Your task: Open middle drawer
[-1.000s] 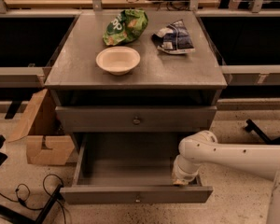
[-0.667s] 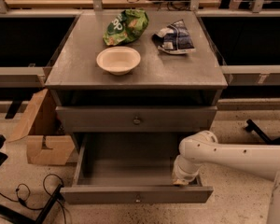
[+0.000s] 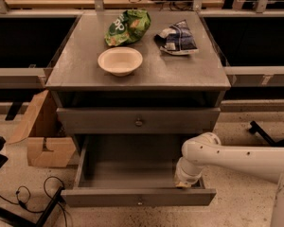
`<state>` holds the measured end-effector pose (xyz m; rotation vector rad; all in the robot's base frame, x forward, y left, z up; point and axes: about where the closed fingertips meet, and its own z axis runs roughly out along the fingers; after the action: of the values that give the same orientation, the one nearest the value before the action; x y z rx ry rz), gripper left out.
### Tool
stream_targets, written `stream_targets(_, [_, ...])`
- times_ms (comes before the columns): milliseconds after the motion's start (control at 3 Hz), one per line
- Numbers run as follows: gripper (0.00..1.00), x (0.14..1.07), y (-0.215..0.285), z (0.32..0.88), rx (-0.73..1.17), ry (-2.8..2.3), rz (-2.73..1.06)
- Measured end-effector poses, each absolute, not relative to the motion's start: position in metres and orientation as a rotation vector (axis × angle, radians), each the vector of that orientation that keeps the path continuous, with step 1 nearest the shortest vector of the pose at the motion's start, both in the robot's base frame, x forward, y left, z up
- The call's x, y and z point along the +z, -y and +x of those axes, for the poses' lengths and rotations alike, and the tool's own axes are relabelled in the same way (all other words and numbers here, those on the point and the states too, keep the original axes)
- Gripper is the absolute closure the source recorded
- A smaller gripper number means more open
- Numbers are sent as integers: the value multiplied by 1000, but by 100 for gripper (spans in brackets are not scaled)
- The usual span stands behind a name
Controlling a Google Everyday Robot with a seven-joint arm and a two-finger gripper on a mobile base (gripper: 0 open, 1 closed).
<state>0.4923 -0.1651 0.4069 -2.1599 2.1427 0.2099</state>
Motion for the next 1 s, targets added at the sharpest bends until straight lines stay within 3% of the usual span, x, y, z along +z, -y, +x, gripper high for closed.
stream_targets(667, [13, 407, 165, 492, 210, -2143, -2160])
stream_targets(1000, [0, 407, 165, 492, 210, -2143, -2160])
